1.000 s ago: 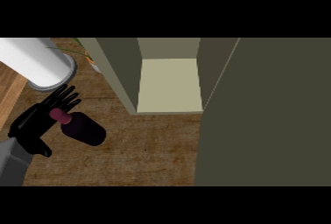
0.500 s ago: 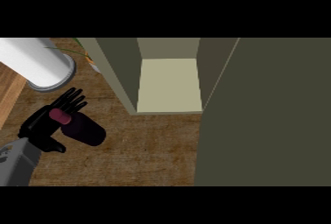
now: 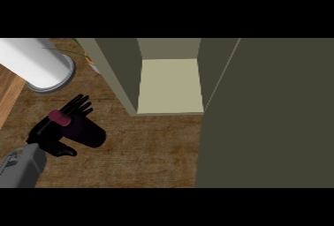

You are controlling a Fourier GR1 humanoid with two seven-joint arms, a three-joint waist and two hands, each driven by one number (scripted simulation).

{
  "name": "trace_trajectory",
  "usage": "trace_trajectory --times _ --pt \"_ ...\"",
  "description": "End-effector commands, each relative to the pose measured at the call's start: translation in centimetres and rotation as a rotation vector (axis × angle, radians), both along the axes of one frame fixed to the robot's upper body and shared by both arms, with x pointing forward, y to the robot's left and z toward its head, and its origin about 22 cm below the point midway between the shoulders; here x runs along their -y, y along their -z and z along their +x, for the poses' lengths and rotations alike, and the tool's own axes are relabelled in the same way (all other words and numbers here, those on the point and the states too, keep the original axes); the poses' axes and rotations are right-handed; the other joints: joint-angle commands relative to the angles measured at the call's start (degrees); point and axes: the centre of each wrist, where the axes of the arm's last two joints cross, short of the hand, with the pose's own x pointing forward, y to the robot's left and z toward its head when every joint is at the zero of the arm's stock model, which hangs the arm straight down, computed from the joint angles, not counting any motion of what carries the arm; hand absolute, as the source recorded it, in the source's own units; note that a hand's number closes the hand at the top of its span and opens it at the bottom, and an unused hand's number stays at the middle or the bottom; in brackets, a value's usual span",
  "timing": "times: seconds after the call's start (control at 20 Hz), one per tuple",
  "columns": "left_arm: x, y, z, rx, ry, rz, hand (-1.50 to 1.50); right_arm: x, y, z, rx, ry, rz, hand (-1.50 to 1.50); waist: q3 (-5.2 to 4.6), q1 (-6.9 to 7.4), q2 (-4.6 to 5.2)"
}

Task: Pick up the wine, place it into the cabinet and close the cabinet

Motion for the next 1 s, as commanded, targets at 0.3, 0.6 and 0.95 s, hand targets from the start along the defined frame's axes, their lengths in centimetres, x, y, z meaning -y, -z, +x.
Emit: trace_trajectory --times 0.3,0.6,0.95 --pt "1.8 1.5 0.1 0.058 0.067 -0.127 -1.50 -0.5 -0.7 -2.8 0.032 -0.030 0.034 -1.50 -0.02 -0.14 -0.03" --pt "2.9 2.5 0.2 0.034 0.062 -0.169 -1.50 0.0 -1.2 -1.9 0.047 -0.034 0.036 -1.50 -0.05 -0.36 0.15" --pt "3.9 2.7 -0.3 0.043 0.199 -0.225 1.50 -0.4 -0.7 -2.0 0.024 -0.048 0.063 -1.50 -0.02 0.20 -0.22"
